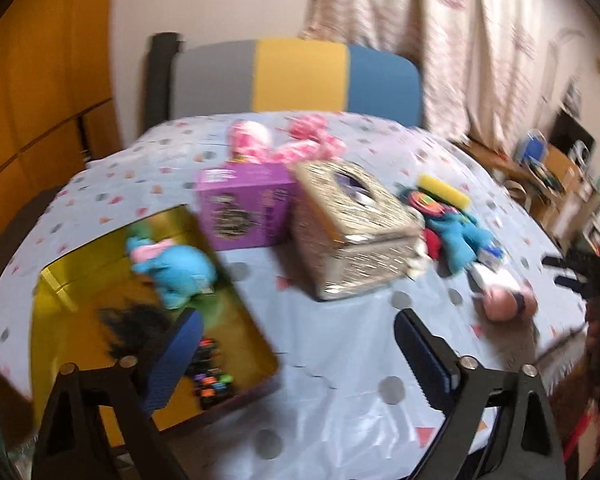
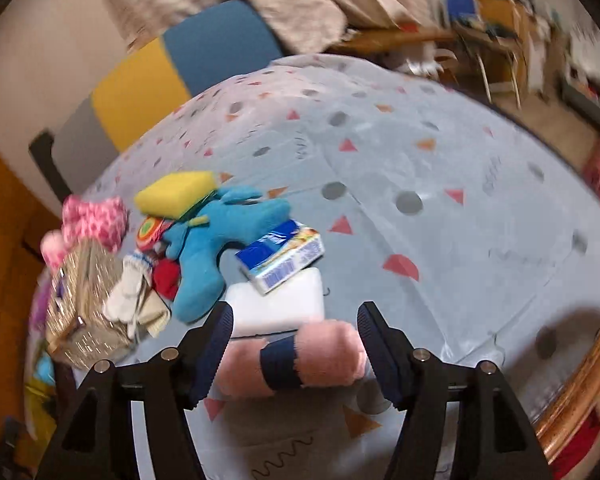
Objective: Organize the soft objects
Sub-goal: 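Reach the left tool to the pink towel roll and grasp it, then lift the towel roll with the left tool while the right tool reaches the yellow sponge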
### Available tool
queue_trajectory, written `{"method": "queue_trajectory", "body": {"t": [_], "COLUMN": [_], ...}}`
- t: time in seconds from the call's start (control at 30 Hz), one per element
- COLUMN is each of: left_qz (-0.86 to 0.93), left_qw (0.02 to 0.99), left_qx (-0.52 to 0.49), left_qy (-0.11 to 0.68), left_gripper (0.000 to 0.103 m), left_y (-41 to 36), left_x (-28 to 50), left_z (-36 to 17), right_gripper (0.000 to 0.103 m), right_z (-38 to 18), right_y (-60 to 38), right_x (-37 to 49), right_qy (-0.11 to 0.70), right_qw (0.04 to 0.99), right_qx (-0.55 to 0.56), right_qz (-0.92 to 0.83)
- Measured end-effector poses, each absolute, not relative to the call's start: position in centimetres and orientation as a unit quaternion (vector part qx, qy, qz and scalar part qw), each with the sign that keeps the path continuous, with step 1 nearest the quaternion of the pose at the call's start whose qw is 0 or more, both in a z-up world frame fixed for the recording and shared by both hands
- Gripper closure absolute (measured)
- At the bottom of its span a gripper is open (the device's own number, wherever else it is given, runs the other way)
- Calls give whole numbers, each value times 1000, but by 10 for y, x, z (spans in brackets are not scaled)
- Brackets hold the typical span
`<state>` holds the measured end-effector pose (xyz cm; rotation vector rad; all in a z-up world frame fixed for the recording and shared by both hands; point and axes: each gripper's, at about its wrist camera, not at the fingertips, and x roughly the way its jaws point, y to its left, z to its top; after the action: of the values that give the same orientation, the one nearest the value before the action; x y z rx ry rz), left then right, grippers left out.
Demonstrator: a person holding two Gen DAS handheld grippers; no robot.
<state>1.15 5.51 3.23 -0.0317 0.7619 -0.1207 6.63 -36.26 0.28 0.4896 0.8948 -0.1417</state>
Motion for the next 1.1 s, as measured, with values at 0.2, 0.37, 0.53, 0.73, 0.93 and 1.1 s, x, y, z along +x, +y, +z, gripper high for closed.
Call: {"method": "queue_trajectory", "body": {"t": [0.2, 0.37, 0.53, 0.73, 0.93, 1.1], "left_qz": [-160, -257, -338, -410, -436, -426], "left_qw": [905, 887, 856, 807, 781, 776], "left_qx": [26, 79, 167, 254, 286, 286], "left_qy": [393, 376, 353, 340, 345, 367], "left_gripper": [15, 17, 20, 28, 40, 53], "left_y": [-8, -66, -136, -211, -259, -277], "left_x": [31, 45, 58, 63, 73, 86], "left_z": [18, 10, 3, -21, -44, -63], "right_gripper": [36, 35, 35, 35, 35, 34], "right_z": [-1, -7, -6, -7, -9, -10], "right_y": [-389, -397, -395, -401, -404, -405], "right_x": [55, 49, 46, 42, 41, 42], "right_qy": [380, 371, 357, 342, 341, 341], "right_qw": [867, 853, 859, 855, 850, 849], "right_qx": [320, 365, 365, 389, 402, 405], "right_qz": [-50, -41, -30, -24, -21, -16]}}
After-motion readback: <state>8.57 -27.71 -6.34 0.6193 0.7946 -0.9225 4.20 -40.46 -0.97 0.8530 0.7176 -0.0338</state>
